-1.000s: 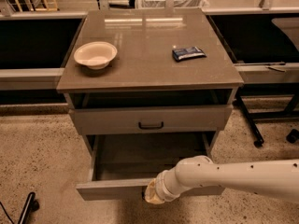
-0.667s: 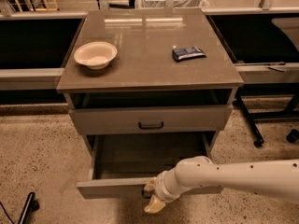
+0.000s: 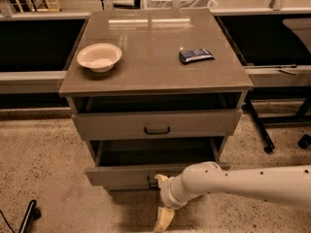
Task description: Close middle drawer
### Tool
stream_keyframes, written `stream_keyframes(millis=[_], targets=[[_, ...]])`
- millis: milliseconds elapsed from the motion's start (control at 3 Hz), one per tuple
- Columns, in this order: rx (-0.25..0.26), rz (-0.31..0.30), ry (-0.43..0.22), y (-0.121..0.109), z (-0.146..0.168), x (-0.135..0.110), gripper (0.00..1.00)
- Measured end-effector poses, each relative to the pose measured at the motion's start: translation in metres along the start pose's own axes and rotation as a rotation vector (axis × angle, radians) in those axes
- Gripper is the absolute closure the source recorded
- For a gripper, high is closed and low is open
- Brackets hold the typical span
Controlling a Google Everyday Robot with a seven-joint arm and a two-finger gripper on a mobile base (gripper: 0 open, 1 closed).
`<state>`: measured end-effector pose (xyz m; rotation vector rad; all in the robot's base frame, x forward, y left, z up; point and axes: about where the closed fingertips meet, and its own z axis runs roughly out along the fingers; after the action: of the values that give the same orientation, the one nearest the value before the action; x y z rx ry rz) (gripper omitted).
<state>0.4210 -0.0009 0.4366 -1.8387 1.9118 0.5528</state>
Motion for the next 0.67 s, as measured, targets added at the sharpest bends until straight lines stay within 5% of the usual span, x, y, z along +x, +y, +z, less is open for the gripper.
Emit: stream_keyframes(millis=[667], targets=[[-0.006,-0.054,-0.029,-0.0092,0.0060,-0.0122,0.36]])
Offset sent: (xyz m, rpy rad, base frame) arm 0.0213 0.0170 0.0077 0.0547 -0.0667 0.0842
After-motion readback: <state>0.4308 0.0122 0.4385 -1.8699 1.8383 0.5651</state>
